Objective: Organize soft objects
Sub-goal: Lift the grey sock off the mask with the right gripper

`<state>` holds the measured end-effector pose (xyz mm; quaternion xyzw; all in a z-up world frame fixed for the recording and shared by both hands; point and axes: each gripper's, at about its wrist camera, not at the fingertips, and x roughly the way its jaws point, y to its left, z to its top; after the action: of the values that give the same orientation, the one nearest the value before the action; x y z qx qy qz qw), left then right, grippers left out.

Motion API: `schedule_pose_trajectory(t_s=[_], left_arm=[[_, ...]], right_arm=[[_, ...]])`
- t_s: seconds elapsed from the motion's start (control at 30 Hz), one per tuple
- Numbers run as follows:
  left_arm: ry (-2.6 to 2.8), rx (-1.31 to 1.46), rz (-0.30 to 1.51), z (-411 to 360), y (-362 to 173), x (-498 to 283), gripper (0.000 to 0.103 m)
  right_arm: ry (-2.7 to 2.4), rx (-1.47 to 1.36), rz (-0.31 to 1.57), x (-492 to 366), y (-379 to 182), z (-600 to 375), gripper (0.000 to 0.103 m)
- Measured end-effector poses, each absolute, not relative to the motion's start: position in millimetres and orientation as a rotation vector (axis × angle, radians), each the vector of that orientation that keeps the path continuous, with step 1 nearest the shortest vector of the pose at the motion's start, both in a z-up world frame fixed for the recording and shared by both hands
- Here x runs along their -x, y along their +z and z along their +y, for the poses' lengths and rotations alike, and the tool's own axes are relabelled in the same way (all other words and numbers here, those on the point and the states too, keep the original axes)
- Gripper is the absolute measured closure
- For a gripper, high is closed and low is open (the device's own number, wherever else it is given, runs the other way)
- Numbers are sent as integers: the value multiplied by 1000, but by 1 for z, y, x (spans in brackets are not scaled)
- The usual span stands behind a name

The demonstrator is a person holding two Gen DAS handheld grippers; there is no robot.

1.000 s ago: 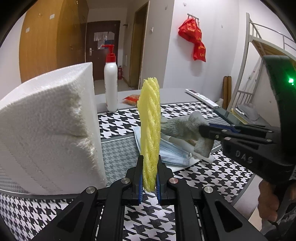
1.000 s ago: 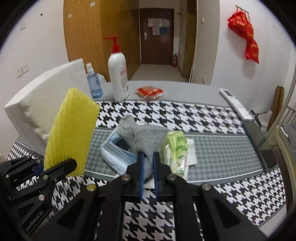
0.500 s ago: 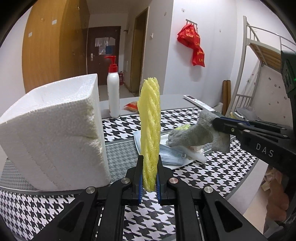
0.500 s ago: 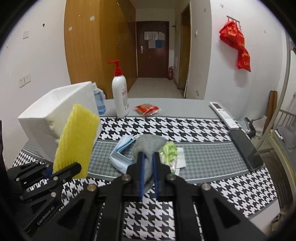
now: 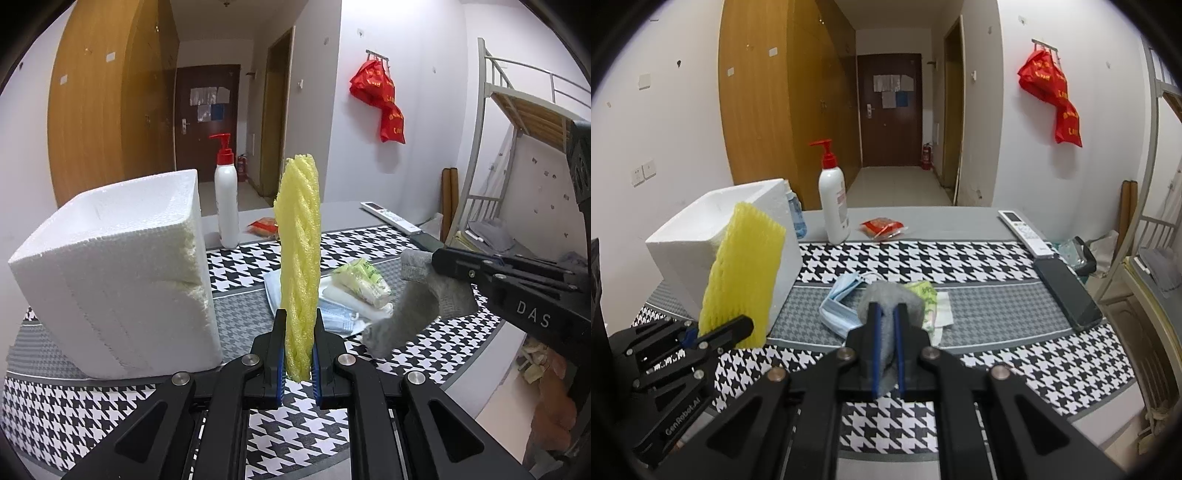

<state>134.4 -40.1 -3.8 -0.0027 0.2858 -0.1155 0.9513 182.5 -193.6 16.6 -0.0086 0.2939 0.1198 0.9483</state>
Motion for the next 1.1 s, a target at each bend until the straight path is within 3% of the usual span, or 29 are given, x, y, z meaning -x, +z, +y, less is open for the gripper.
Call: schedule_pose_trajectory(t_s=[1.0, 1.07, 1.1], left_arm=[[-218, 5, 643, -31, -24, -146, 92], [-217, 6, 648, -29, -25, -148, 92], [-217, 7, 649, -29, -26, -149, 92]], right_arm=[[407, 12, 771, -195, -49, -179, 93], [418, 16, 766, -195, -50, -177, 87], [420, 19, 766, -195, -51, -175, 72]])
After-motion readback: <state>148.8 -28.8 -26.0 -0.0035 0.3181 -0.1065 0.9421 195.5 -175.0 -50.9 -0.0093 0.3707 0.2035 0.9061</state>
